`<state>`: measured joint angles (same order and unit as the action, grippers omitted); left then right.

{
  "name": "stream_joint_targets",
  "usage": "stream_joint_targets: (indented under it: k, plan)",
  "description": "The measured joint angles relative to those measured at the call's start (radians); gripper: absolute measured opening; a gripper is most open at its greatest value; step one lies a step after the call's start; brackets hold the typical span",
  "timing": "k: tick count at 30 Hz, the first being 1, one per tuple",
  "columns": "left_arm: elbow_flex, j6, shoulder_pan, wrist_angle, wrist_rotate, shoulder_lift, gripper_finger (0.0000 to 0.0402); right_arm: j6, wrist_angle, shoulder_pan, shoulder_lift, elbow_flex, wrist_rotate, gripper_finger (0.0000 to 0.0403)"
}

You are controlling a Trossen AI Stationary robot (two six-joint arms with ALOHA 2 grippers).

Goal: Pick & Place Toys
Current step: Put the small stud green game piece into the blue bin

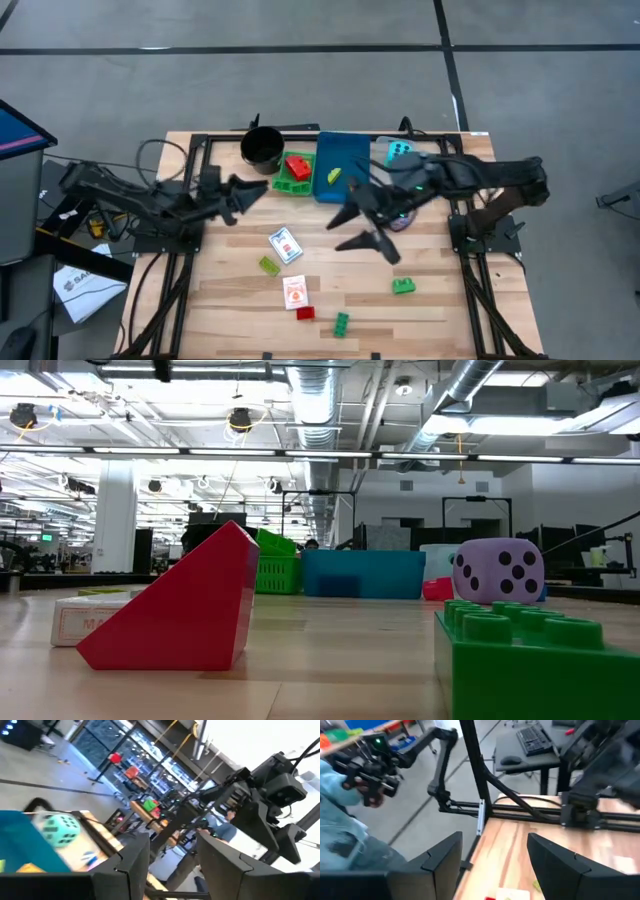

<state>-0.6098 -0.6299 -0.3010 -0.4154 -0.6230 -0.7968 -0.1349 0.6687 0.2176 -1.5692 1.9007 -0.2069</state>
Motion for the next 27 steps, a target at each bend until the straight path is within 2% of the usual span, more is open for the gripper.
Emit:
stream_joint_targets:
  k: [4,7,12,17,22,27]
  plan:
    - [0.0,0.003,-0.001,-0.178,0.032,-0.142,0.0158,0.012,0.086,0.059,0.058,0.0,0.134,0.0219]
    - [0.0,0.002,-0.001,-0.249,0.034,-0.229,0.0158,-0.004,0.163,0.107,0.097,0.0,0.266,0.0219]
    - [0.0,-0.001,-0.001,-0.3,0.075,-0.307,0.0158,-0.147,0.282,0.183,0.145,0.0,0.481,0.0219]
    - [0.0,0.04,-0.001,-0.3,0.124,-0.309,0.0158,-0.33,0.328,0.289,0.15,0.0,0.716,0.0219]
    - [-0.001,0.106,-0.001,-0.285,0.197,-0.282,0.0158,-0.478,0.327,0.4,0.102,0.0,0.952,0.0219]
    - [-0.001,0.091,-0.001,-0.134,0.3,-0.23,0.0158,-0.659,0.326,0.47,0.022,-0.002,1.106,0.0219]
